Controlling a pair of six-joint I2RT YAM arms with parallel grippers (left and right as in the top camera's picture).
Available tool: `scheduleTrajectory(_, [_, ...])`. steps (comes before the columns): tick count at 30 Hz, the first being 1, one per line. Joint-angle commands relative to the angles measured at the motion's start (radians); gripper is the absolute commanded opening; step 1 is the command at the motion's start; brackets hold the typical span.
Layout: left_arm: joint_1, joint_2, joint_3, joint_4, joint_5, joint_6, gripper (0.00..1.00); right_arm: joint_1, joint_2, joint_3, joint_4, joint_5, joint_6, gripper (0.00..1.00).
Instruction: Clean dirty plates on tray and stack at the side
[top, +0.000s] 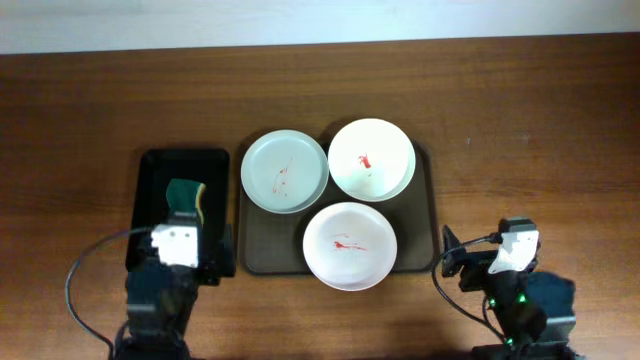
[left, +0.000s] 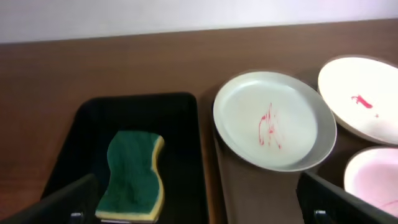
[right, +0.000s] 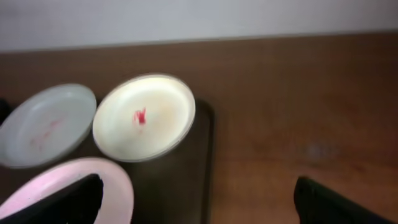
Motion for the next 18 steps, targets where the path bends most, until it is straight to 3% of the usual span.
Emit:
scheduleTrajectory(1, [-0.003, 0.164, 0.181, -0.089, 0.004, -0.007, 0.99, -0.006, 0.130, 0.158, -0.098, -0.021, 0.011, 0.99])
scheduleTrajectory(6, [-0.003, 0.439, 0.447, -0.397, 0.106, -0.007, 0.99, -0.006, 0.375, 0.363, -0.276, -0.021, 0.011, 0.99])
scheduleTrajectory(10, [-0.003, 0.563, 0.576, -0.608, 0.114, -0.007, 0.99, -0.006, 0.497, 0.496, -0.401, -0.044, 0.010, 0.99])
scheduleTrajectory(12, [-0.003, 0.565, 0.578, -0.624, 0.178, -0.007, 0.99, -0.006, 0.508, 0.508, -0.385, -0.114, 0.010, 0.99])
scheduleTrajectory(15, [-0.003, 0.565, 0.578, -0.506, 0.176, -0.007, 0.99, -0.006, 0.509, 0.508, -0.363, -0.179, 0.010, 0.99])
scheduleTrajectory(18, [0.002, 0.566, 0.578, -0.394, 0.023, -0.075, 0.99, -0.006, 0.508, 0.508, -0.364, -0.180, 0.010, 0.99])
